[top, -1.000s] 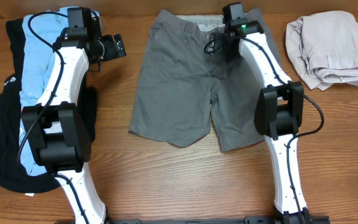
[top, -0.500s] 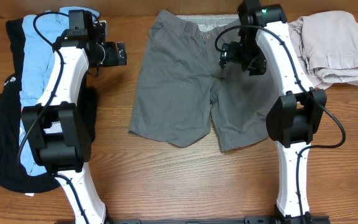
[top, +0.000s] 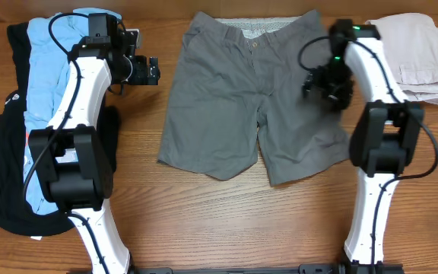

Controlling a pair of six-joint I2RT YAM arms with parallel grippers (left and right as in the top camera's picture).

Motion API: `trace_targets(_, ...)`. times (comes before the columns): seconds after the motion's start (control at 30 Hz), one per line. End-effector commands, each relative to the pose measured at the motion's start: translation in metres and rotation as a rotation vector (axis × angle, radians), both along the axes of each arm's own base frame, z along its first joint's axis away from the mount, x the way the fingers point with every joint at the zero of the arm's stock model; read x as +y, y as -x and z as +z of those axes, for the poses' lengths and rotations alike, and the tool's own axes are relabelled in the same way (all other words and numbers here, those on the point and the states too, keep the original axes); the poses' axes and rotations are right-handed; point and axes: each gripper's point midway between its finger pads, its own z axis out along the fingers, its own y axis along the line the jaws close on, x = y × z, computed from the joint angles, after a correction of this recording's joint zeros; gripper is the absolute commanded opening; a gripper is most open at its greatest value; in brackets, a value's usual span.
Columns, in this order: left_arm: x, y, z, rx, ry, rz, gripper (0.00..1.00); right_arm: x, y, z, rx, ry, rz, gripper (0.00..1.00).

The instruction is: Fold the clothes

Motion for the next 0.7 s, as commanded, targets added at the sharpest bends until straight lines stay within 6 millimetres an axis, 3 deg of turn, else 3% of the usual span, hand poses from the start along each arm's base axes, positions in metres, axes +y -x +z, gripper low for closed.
trace_targets(0.0, -0.007, -0.004, 0.027, -0.064, 0.002, -0.042, 1.0, -0.024, 0.008, -0.012, 0.023, 0.006, -0.043, 0.83)
trace_targets(0.13, -0.007, -0.004, 0.027, -0.064, 0.002, -0.043, 1.0, -0.05, 0.006, -0.015, -0.003, -0.01, -0.082, 0.83)
trace_targets(0.33, -0.016, -0.014, 0.03, -0.116, -0.01, -0.095, 1.0, -0.039, -0.003, -0.009, -0.061, -0.116, 0.007, 0.83)
trace_targets(0.53, -0.061, -0.053, 0.035, -0.304, -0.007, -0.237, 1.0, -0.015, -0.019, 0.015, -0.151, -0.107, 0.096, 0.83)
trace_targets(0.67, -0.103, -0.073, 0.009, -0.374, 0.014, -0.319, 1.0, -0.004, -0.026, 0.041, -0.219, -0.098, 0.142, 0.83)
